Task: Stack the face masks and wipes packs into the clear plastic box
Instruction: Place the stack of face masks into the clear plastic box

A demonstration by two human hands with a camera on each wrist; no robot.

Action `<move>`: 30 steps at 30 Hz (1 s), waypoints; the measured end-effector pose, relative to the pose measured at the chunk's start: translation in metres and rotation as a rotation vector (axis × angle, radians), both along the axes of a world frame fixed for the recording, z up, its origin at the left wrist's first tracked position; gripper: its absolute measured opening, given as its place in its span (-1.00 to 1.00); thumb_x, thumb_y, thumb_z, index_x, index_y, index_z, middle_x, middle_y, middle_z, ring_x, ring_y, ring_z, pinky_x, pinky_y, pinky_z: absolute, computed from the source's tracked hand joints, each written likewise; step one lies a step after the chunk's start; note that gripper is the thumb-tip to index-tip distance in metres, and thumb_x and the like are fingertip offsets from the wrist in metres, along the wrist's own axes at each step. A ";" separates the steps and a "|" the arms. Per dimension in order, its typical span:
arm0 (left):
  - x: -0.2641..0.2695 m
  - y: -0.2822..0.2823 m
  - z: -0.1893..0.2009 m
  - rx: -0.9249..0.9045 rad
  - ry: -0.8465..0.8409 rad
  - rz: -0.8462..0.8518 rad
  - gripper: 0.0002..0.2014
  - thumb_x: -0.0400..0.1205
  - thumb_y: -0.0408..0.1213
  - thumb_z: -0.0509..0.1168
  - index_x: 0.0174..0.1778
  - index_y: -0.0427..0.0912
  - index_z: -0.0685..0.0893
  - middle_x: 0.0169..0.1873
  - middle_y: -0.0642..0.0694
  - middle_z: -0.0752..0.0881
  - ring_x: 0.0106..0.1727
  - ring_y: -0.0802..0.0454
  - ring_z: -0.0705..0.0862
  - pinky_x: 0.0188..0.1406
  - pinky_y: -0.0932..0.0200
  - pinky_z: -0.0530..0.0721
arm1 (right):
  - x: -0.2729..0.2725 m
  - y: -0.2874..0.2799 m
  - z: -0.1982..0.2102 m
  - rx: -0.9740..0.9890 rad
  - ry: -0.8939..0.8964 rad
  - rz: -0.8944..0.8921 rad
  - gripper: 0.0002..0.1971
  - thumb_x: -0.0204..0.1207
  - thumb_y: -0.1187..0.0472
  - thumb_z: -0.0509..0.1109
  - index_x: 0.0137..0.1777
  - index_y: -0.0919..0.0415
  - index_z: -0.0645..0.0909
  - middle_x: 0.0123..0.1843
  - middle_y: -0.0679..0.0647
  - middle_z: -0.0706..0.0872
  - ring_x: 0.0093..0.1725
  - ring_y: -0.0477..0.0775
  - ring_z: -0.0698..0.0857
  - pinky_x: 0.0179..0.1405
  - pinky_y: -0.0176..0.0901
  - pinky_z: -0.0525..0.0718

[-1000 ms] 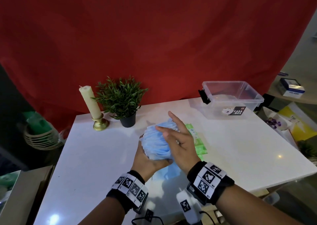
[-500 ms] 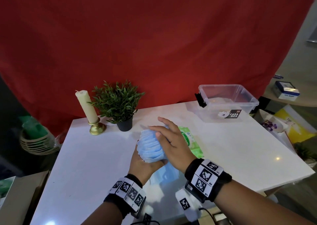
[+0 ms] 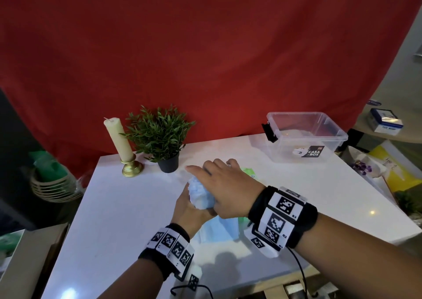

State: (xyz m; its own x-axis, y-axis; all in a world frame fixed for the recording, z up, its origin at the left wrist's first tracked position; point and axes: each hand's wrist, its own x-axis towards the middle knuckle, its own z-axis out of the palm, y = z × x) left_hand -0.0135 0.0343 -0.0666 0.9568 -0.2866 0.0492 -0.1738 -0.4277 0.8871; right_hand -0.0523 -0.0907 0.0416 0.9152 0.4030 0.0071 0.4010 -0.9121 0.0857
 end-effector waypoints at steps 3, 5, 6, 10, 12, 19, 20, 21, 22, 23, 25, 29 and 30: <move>0.001 0.006 -0.008 -0.120 -0.005 -0.001 -0.28 0.05 -0.07 0.45 0.18 -0.20 0.63 -0.08 -0.02 0.75 -0.08 0.18 0.71 -0.15 0.39 0.62 | 0.000 0.001 -0.002 0.026 0.013 -0.014 0.10 0.20 0.13 0.47 0.68 -0.04 -0.12 0.20 0.09 0.48 0.19 0.17 0.46 0.24 0.22 0.37; 0.000 0.007 -0.009 -0.179 0.014 0.012 -0.25 0.03 -0.16 0.51 0.22 -0.19 0.62 0.00 -0.06 0.78 0.00 0.11 0.75 -0.10 0.26 0.69 | 0.002 0.000 0.001 0.101 0.062 -0.030 0.04 0.26 0.07 0.46 0.68 0.00 -0.07 0.18 0.09 0.53 0.21 0.16 0.49 0.32 0.24 0.35; 0.001 0.008 -0.011 -0.197 0.027 0.024 -0.22 0.03 -0.20 0.55 0.25 -0.16 0.61 0.05 -0.06 0.79 0.07 0.09 0.77 -0.04 0.19 0.73 | 0.004 0.000 0.002 0.143 0.083 -0.028 0.00 0.28 0.07 0.46 0.67 0.01 -0.02 0.16 0.08 0.56 0.20 0.15 0.52 0.30 0.23 0.37; 0.005 0.015 -0.010 -0.106 0.006 -0.058 -0.13 0.10 -0.12 0.75 0.34 -0.17 0.59 0.19 0.01 0.75 0.26 0.11 0.72 0.18 0.07 0.74 | 0.009 -0.007 0.003 0.260 0.158 -0.033 -0.13 0.32 0.21 0.39 0.63 0.03 0.08 0.24 0.08 0.61 0.28 0.16 0.55 0.25 0.21 0.44; 0.003 0.022 -0.008 -0.050 0.033 -0.122 -0.07 0.16 -0.11 0.76 0.43 -0.09 0.48 0.30 0.13 0.66 0.34 0.22 0.63 0.21 0.20 0.67 | 0.008 -0.013 0.005 0.334 0.211 -0.069 -0.15 0.38 0.24 0.39 0.65 0.03 0.08 0.37 0.10 0.56 0.37 0.17 0.50 0.34 0.19 0.43; 0.006 0.054 0.015 0.254 -0.028 -0.109 -0.42 0.17 -0.01 0.57 0.10 0.03 0.59 -0.14 -0.07 0.76 -0.11 -0.16 0.72 -0.12 -0.06 0.73 | 0.006 -0.030 -0.013 0.895 0.258 -0.117 -0.29 0.38 0.41 0.44 0.51 -0.04 0.36 0.17 -0.07 0.58 0.06 -0.16 0.59 -0.10 -0.58 0.48; 0.010 0.057 0.022 0.350 -0.061 -0.138 -0.42 0.16 0.01 0.53 0.10 0.02 0.59 -0.17 -0.08 0.76 -0.13 -0.20 0.71 -0.12 -0.08 0.72 | 0.008 -0.032 -0.019 0.976 0.251 -0.120 -0.31 0.35 0.43 0.46 0.45 -0.06 0.41 0.08 -0.05 0.61 -0.04 -0.10 0.62 -0.15 -0.51 0.54; 0.014 0.061 0.030 0.461 -0.094 -0.171 -0.42 0.17 0.01 0.52 0.12 0.02 0.59 -0.17 -0.05 0.75 -0.13 -0.19 0.70 -0.13 -0.04 0.71 | 0.009 -0.032 -0.024 1.032 0.249 -0.128 -0.32 0.31 0.44 0.48 0.39 -0.08 0.45 0.04 -0.02 0.64 -0.08 -0.02 0.65 -0.14 -0.35 0.60; 0.017 0.063 0.039 0.585 -0.119 -0.189 -0.43 0.22 -0.01 0.52 0.14 0.03 0.58 -0.18 0.00 0.73 -0.12 -0.16 0.69 -0.15 0.02 0.68 | 0.010 -0.032 -0.028 1.054 0.243 -0.141 -0.33 0.28 0.43 0.50 0.35 -0.09 0.47 0.02 0.00 0.66 -0.08 0.03 0.66 -0.14 -0.22 0.65; 0.019 0.064 0.048 0.702 -0.148 -0.198 -0.46 0.26 -0.03 0.52 0.16 0.04 0.56 -0.17 0.03 0.70 -0.11 -0.13 0.68 -0.17 0.09 0.64 | 0.011 -0.031 -0.032 1.039 0.231 -0.158 -0.34 0.25 0.41 0.52 0.31 -0.11 0.49 0.01 0.00 0.67 -0.08 0.06 0.67 -0.15 -0.13 0.67; 0.022 0.064 0.060 0.919 -0.209 -0.219 -0.47 0.33 -0.02 0.49 0.20 0.02 0.53 -0.12 0.00 0.73 -0.08 -0.12 0.69 -0.19 0.12 0.60 | 0.013 -0.029 -0.040 0.927 0.204 -0.191 -0.37 0.21 0.32 0.56 0.23 -0.18 0.49 0.00 0.00 0.68 -0.10 0.10 0.67 -0.16 -0.03 0.70; 0.025 0.057 0.062 1.186 -0.240 -0.318 -0.41 0.38 -0.02 0.47 0.30 -0.01 0.46 0.02 -0.10 0.75 0.02 -0.18 0.73 -0.16 0.08 0.58 | 0.016 -0.019 -0.045 0.423 0.138 -0.211 -0.35 0.23 0.06 0.55 0.35 -0.19 0.43 0.16 -0.06 0.63 0.20 0.08 0.61 0.24 0.06 0.56; 0.025 0.055 0.060 1.217 -0.231 -0.332 -0.41 0.38 -0.05 0.48 0.31 -0.03 0.45 0.04 -0.11 0.75 0.03 -0.19 0.74 -0.18 0.07 0.57 | 0.016 -0.016 -0.045 0.303 0.112 -0.197 -0.29 0.26 0.01 0.53 0.44 -0.15 0.38 0.24 -0.06 0.58 0.30 0.08 0.54 0.39 0.13 0.44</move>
State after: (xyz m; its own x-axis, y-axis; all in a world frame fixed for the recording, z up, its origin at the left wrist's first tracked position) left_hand 0.0112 0.0894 -0.0070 0.8355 -0.4858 -0.2570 -0.5243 -0.8447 -0.1076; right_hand -0.0365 -0.1063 -0.0032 0.9767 0.2144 -0.0055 0.2072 -0.9498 -0.2344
